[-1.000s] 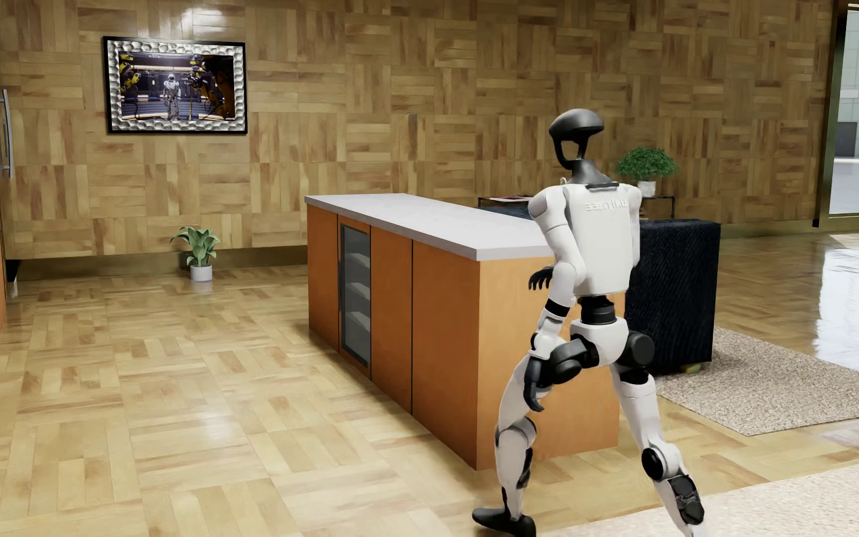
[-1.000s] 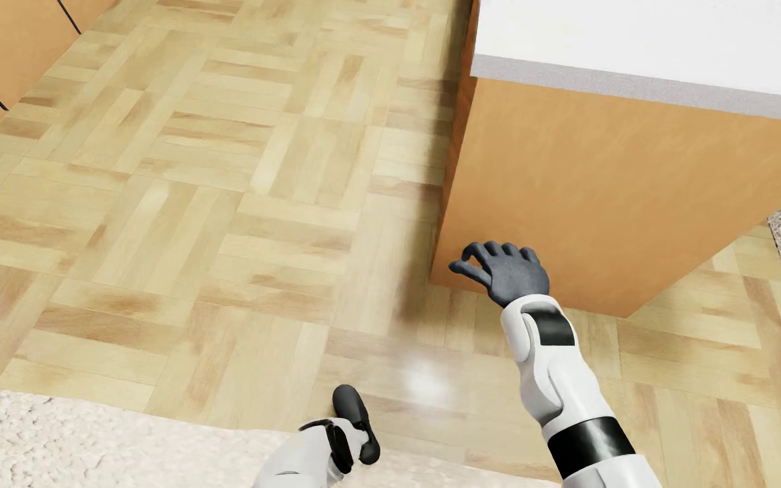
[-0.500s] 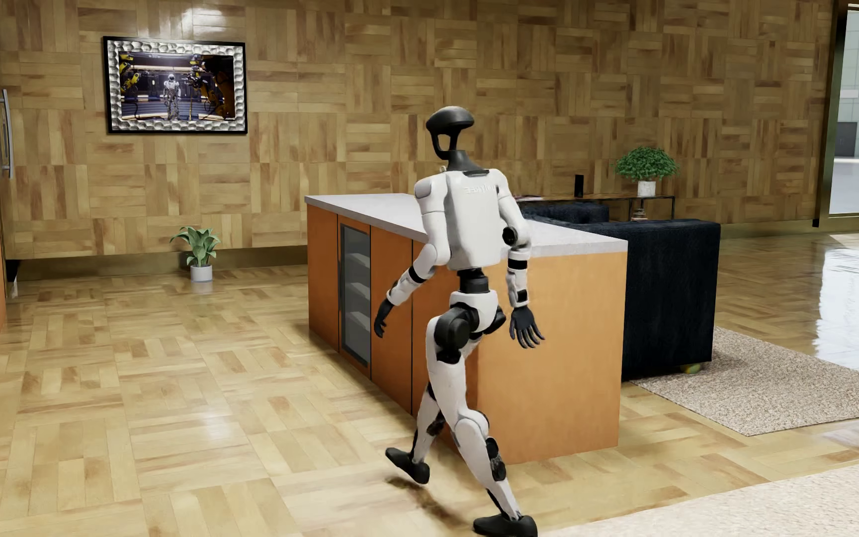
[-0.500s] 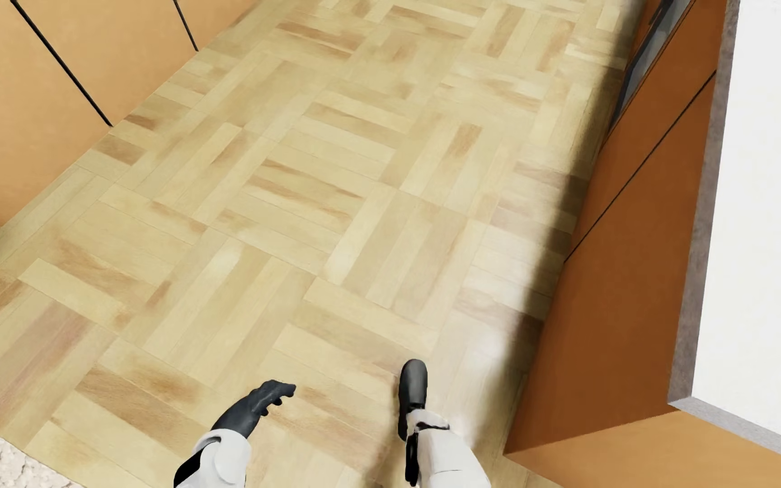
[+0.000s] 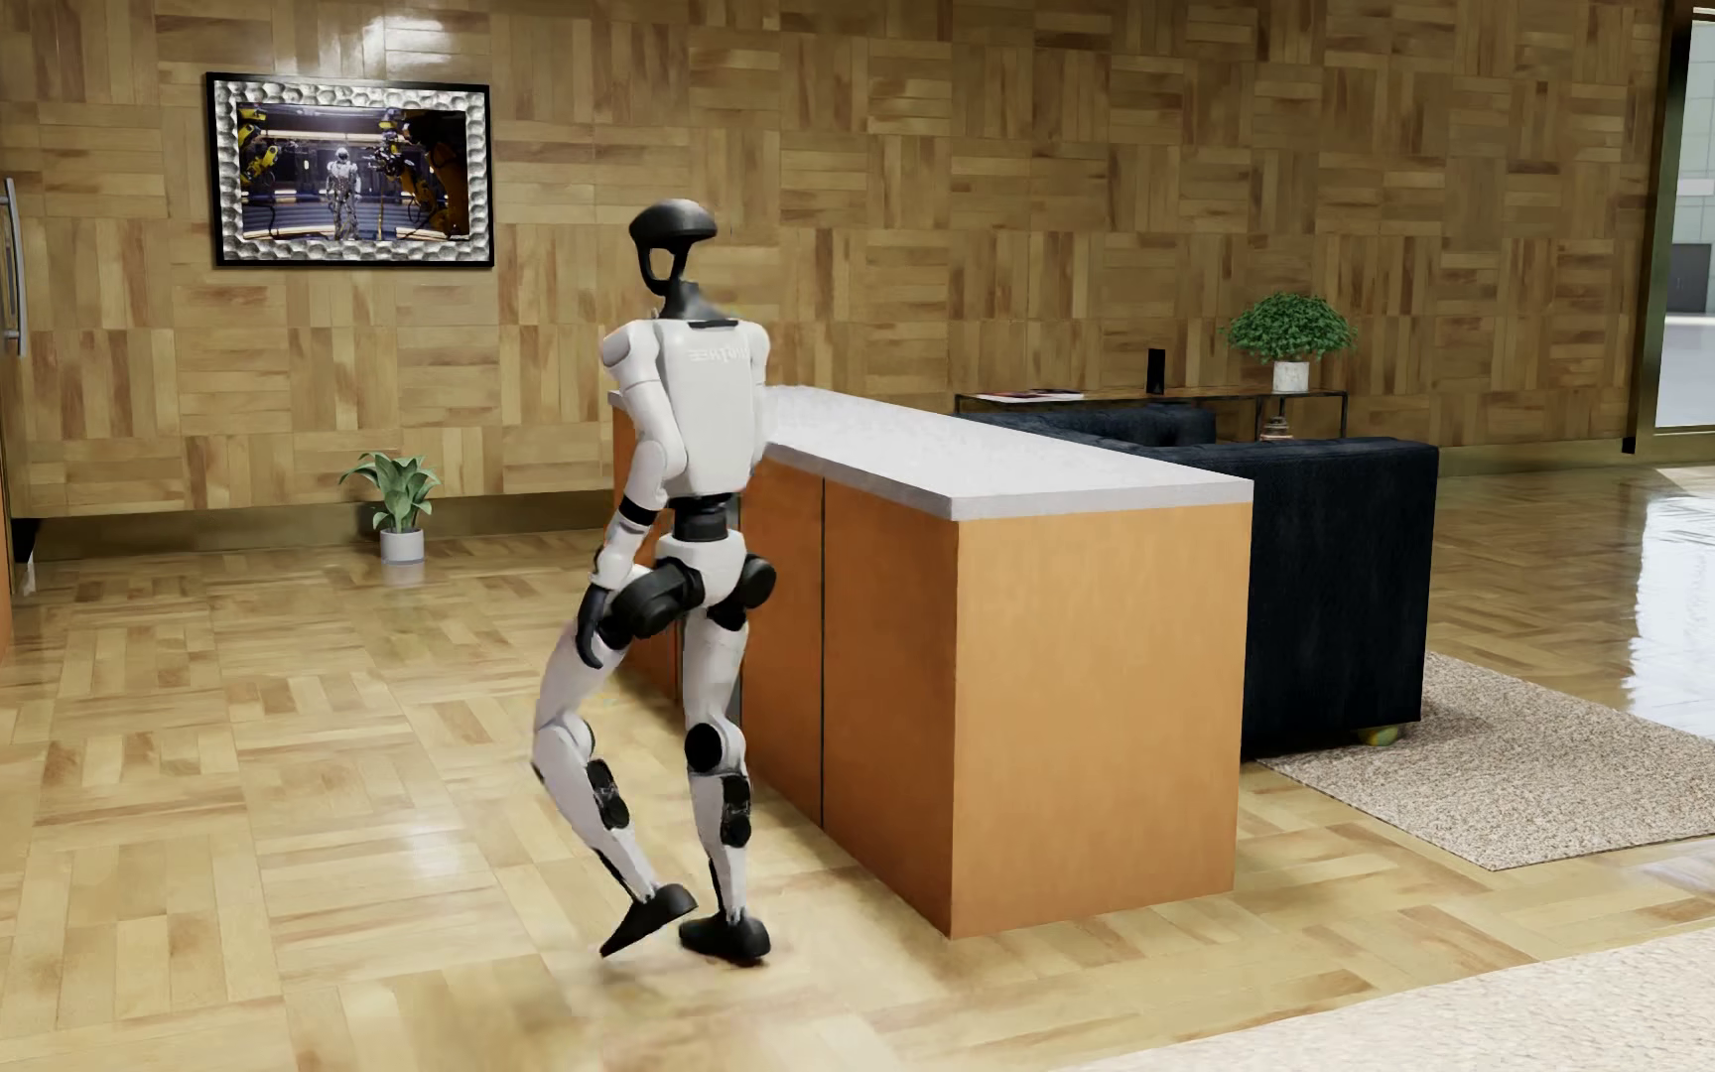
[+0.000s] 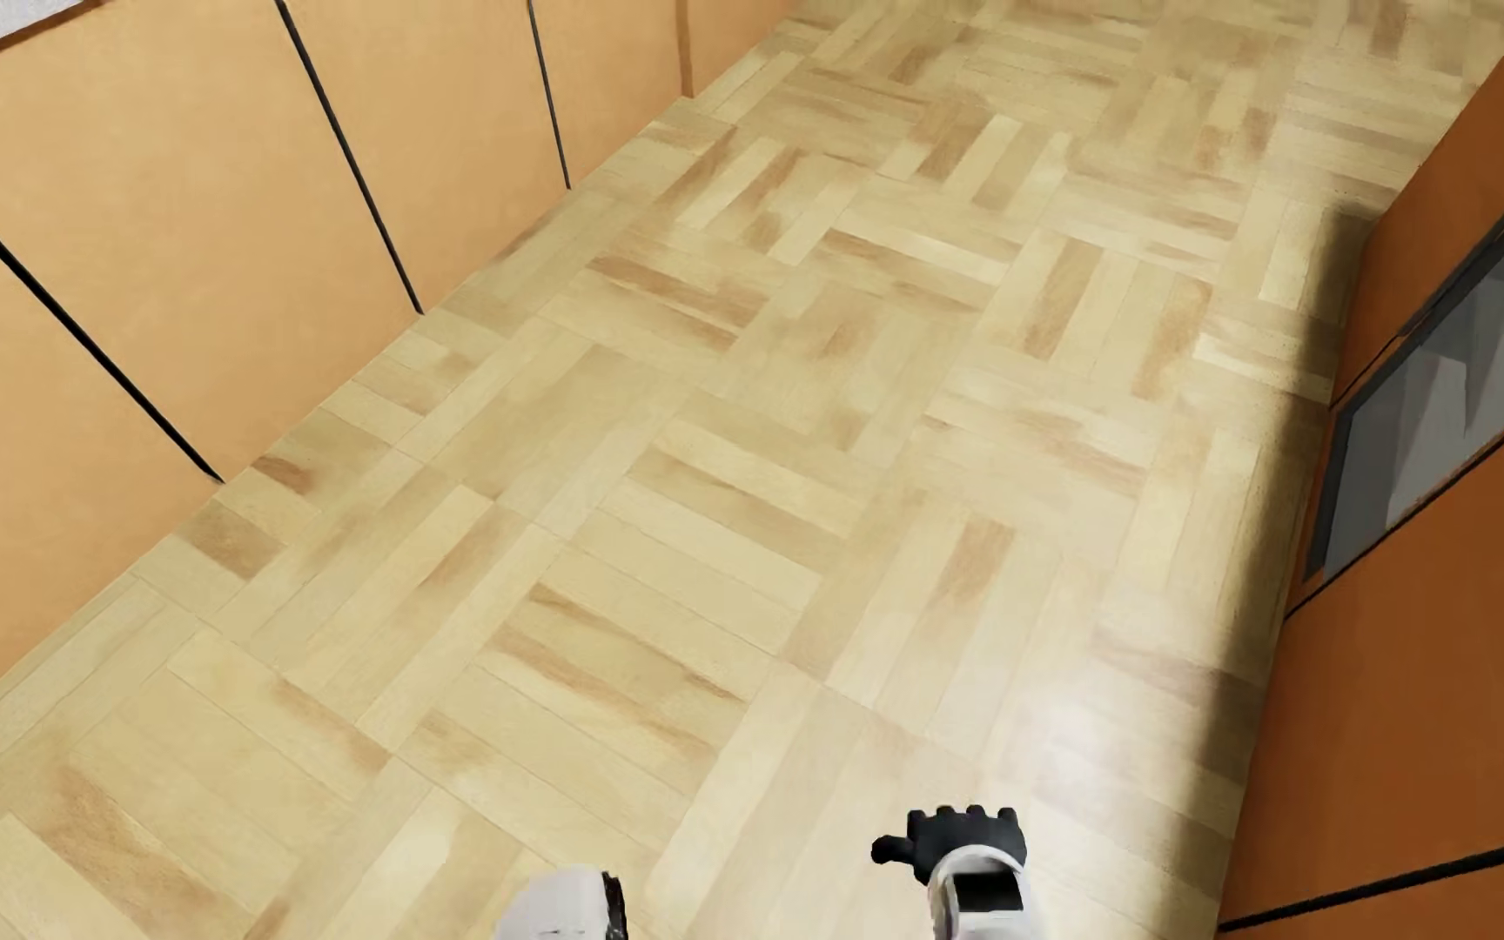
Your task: Go around the counter
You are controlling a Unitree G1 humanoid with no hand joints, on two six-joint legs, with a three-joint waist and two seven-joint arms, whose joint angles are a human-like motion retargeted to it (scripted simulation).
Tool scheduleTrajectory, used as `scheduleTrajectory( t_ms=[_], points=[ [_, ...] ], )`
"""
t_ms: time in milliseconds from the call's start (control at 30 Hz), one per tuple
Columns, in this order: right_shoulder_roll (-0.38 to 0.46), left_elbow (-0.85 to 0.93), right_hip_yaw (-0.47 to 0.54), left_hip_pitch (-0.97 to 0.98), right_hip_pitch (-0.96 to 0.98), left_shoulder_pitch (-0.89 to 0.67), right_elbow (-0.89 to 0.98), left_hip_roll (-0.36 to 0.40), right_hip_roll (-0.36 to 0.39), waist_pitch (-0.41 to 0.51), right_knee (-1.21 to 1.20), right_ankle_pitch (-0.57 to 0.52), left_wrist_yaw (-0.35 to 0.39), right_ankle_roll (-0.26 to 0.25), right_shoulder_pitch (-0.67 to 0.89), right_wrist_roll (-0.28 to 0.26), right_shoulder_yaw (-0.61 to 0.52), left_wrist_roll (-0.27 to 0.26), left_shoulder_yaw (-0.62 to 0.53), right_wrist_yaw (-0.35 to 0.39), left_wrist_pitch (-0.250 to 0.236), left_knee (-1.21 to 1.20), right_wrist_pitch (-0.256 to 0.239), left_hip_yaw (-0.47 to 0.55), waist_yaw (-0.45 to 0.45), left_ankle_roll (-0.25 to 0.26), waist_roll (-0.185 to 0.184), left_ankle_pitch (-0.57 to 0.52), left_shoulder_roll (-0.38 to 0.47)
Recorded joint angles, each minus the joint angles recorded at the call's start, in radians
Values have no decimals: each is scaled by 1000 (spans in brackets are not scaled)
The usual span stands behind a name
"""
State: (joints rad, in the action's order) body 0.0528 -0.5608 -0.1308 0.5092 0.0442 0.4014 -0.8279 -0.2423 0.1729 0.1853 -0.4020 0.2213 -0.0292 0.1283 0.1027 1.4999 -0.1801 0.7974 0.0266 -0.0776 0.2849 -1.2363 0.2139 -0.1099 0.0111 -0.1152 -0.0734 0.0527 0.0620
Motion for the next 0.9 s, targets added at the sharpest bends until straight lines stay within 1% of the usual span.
scheduleTrajectory(
  t_ms=[33,67,100,133,167,200,233,267,300,333,367,400,433,467,500,533,567,600,633,667,700,733,767,800,833,867,900],
  points=[
    [0,23,33,45,-59,17,68,-3,14,-4,25,26,-3,-5,62,-59,16,9,5,10,-18,156,-35,-16,17,0,1,-12,7],
    [3,39,62,74,-112,27,142,15,22,-7,47,54,-1,-11,118,-139,29,15,14,15,-23,357,-59,-20,28,49,2,-22,4],
    [13,46,84,78,-162,34,222,40,31,-11,67,83,-7,-21,165,-217,26,17,27,29,-22,610,-83,-12,33,70,2,-41,-1],
    [36,44,101,62,-215,34,306,86,32,-15,106,93,-16,-30,200,-271,8,21,33,31,-16,895,-94,29,34,99,2,-47,-10],
    [55,38,112,66,-270,37,389,111,34,-16,132,104,-35,-36,221,-314,-8,18,37,45,-15,1074,-96,38,31,138,2,1,-16],
    [72,26,109,79,-319,34,467,123,31,-16,138,102,-69,-36,220,-345,-18,28,28,59,-16,1117,-93,-49,23,227,-1,22,-15],
    [80,13,96,83,-366,29,530,130,21,-15,118,81,-99,-46,203,-382,-20,53,13,61,-18,1056,-90,-105,24,180,0,-1,-8],
    [81,4,89,88,-398,32,569,152,-2,-16,76,37,-109,-51,176,-426,-23,80,10,61,-17,950,-86,-90,33,112,8,-14,-10],
    [90,3,90,83,-408,43,580,167,-34,-17,-3,-51,-93,-67,148,-427,-39,84,36,58,-7,873,-70,-96,42,28,20,-119,-36],
    [103,-4,74,75,-381,56,569,156,-75,-15,-157,-173,-60,-95,116,-377,-66,70,71,61,1,763,-51,-129,48,24,36,-156,-69],
    [111,-26,52,72,-311,56,543,155,-123,-11,-388,-258,-38,-217,76,-288,-87,53,101,76,18,653,-20,-151,54,-27,54,-93,-94],
    [102,-60,43,41,-219,45,493,162,-183,-8,-616,-379,-41,-241,34,-207,-95,40,120,105,46,583,10,-172,52,-28,73,-13,-111],
    [67,-93,52,-13,-118,27,423,176,-232,-5,-802,-368,-61,-213,-10,-194,-70,42,121,129,59,553,32,-189,43,-22,93,55,-113],
    [26,-119,67,-79,-5,3,334,199,-265,-2,-941,-295,-73,-175,-49,-223,-13,81,100,153,66,558,73,-201,28,-17,111,104,-102],
    [-18,-128,75,-153,100,-23,237,220,-277,-1,-1019,-262,-85,-157,-90,-294,70,123,75,161,60,586,121,-199,9,-11,124,139,-87],
    [-50,-124,73,-228,199,-50,157,246,-289,-2,-1042,-264,-97,-147,-135,-385,174,149,57,178,43,628,161,-187,-11,-3,131,164,-77],
    [-66,-92,65,-303,284,-67,75,270,-293,-5,-1011,-274,-104,-150,-185,-438,247,156,42,194,22,680,218,-164,-31,4,134,181,-71],
    [-58,-69,52,-370,362,-108,34,295,-305,-9,-936,-252,-109,-141,-247,-468,294,144,26,167,-5,728,252,-137,-48,9,133,198,-62],
    [-48,-51,27,-427,427,-158,31,316,-331,-13,-824,-244,-116,-122,-319,-480,303,128,3,133,-38,763,257,-105,-62,14,131,217,-45],
    [-37,-30,-18,-478,468,-212,45,331,-367,-18,-664,-238,-115,-118,-403,-481,293,113,-25,107,-63,793,239,-71,-73,20,130,242,-23],
    [-26,-11,-88,-532,482,-263,55,343,-405,-22,-450,-248,-109,-97,-482,-468,266,97,-57,87,-86,829,217,-42,-82,27,130,264,-2],
    [-11,0,-170,-590,467,-310,51,358,-426,-25,-193,-274,-102,-125,-552,-439,227,86,-87,70,-96,865,189,-21,-88,35,133,285,17],
    [1,7,-220,-654,439,-349,32,369,-397,-27,94,-284,-92,-138,-602,-402,189,78,-108,29,-90,916,167,-7,-91,43,136,293,32],
    [19,11,-204,-717,456,-375,3,374,-356,-26,247,-235,-83,-255,-630,-336,138,69,-116,-30,-82,947,159,-3,-94,48,137,304,39],
    [34,7,-167,-768,474,-386,-19,376,-315,-25,298,-193,-78,-297,-640,-272,97,53,-108,-95,-73,950,143,-7,-96,56,138,320,43],
    [54,-3,-190,-815,480,-382,-36,377,-293,-26,243,-217,-80,-269,-635,-202,60,34,-86,-166,-58,924,124,-29,-94,71,137,320,42],
    [59,-20,-184,-852,483,-366,-27,369,-269,-26,144,-245,-78,-212,-623,-155,59,28,-70,-198,-42,887,117,-50,-99,79,131,300,44]
  ],
)
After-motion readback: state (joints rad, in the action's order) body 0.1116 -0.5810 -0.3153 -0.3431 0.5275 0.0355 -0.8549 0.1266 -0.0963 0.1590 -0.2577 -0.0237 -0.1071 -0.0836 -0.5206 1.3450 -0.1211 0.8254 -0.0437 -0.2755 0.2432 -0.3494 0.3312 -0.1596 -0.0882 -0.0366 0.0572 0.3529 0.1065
